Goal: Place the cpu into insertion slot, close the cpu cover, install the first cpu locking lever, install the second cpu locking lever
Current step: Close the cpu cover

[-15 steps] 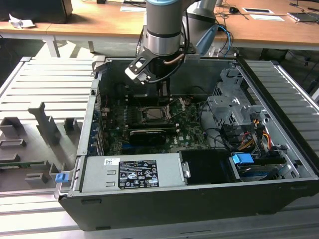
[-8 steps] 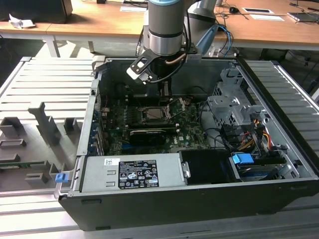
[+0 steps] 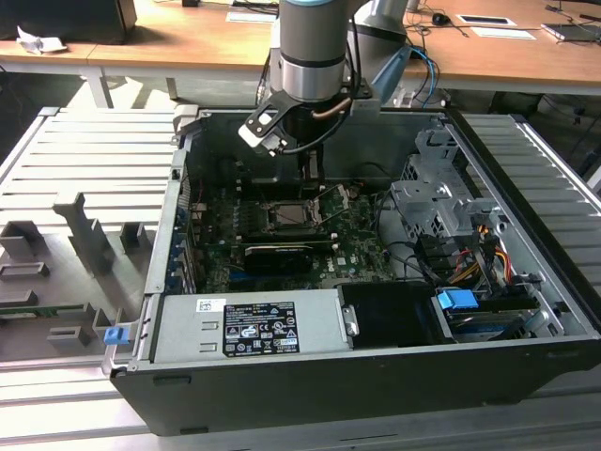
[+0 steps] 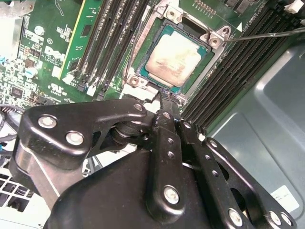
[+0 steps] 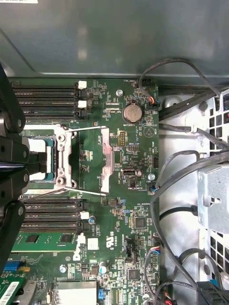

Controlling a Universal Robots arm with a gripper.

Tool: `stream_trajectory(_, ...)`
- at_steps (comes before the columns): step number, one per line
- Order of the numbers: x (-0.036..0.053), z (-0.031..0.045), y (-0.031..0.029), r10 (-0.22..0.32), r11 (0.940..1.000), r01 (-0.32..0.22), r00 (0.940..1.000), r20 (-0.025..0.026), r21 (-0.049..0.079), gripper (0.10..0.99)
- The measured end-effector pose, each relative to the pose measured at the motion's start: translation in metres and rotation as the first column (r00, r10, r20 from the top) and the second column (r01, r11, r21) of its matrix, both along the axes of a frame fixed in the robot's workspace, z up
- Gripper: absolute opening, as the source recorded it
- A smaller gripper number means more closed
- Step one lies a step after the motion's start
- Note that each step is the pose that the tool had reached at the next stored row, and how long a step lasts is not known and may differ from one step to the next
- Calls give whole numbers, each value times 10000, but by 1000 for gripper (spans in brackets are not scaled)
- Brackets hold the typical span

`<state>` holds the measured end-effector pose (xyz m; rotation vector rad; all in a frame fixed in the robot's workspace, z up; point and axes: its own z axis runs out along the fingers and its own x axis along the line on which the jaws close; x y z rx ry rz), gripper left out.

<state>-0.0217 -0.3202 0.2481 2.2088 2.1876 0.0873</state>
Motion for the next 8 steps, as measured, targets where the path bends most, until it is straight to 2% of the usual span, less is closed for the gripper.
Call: stream_trajectory(8, 0, 28, 0, -1, 10000, 1, 10000, 0, 0, 106)
